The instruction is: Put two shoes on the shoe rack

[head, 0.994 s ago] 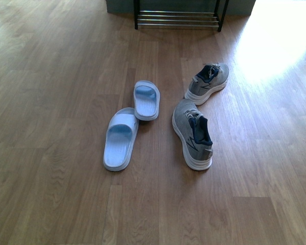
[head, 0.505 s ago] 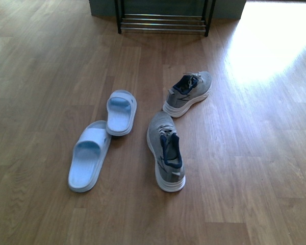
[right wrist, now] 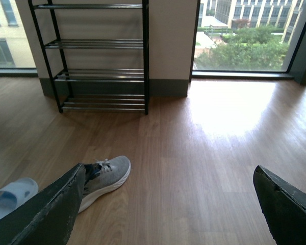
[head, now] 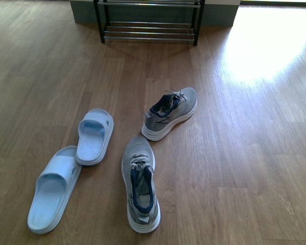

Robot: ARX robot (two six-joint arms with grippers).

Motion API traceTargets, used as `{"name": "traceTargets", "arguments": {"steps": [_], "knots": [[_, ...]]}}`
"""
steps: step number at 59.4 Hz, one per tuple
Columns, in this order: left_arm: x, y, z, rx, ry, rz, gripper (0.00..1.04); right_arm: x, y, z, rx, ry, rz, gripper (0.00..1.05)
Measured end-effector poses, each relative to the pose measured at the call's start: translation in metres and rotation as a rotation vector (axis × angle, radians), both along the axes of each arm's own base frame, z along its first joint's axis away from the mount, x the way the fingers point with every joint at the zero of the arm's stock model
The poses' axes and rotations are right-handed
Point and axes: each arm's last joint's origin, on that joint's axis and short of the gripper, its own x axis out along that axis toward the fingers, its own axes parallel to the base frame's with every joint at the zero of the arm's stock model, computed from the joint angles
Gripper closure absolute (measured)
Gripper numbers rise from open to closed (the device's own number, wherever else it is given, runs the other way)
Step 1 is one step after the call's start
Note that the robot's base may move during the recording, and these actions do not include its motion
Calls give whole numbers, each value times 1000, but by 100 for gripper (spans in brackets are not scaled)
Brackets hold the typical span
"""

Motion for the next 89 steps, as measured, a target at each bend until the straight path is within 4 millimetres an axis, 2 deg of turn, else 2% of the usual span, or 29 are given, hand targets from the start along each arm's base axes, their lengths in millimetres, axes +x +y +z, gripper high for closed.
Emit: {"name": "traceTargets", "arguments": {"steps": [2, 6, 8, 13, 17, 22, 24, 29, 33, 36, 40, 48, 56, 70, 84, 89], "knots": [[7, -6, 0, -87, 81, 31, 9, 0, 0, 0, 0, 0, 2, 9], [22, -14, 3, -206, 108, 26, 9, 0, 0, 0, 0, 0, 3, 9], [38, -21, 6, -259, 127, 4, 9, 0, 0, 0, 0, 0, 3, 9], [71, -34, 8, -286, 174, -48, 9, 0, 0, 0, 0, 0, 3, 9], [98, -46, 1, -274, 227, -92, 9, 0, 0, 0, 0, 0, 3, 9], [131, -59, -22, -249, 339, -128, 9, 0, 0, 0, 0, 0, 3, 9], [144, -63, -41, -228, 415, -134, 9, 0, 0, 0, 0, 0, 3, 9], [161, -72, -73, -196, 539, -160, 9, 0, 0, 0, 0, 0, 3, 9], [180, -85, -110, -198, 671, -216, 9, 0, 0, 0, 0, 0, 3, 9], [188, -91, -125, -192, 715, -239, 9, 0, 0, 0, 0, 0, 3, 9], [205, -103, -157, -170, 805, -284, 9, 0, 0, 0, 0, 0, 3, 9], [222, -113, -190, -162, 876, -353, 9, 0, 0, 0, 0, 0, 3, 9], [236, -121, -213, -180, 908, -412, 9, 0, 0, 0, 0, 0, 3, 9], [249, -136, -235, -216, 936, -524, 9, 0, 0, 0, 0, 0, 3, 9], [251, -159, -258, -180, 983, -554, 9, 0, 0, 0, 0, 0, 3, 9], [254, -161, -264, -170, 989, -546, 9, 0, 0, 0, 0, 0, 3, 9]]}}
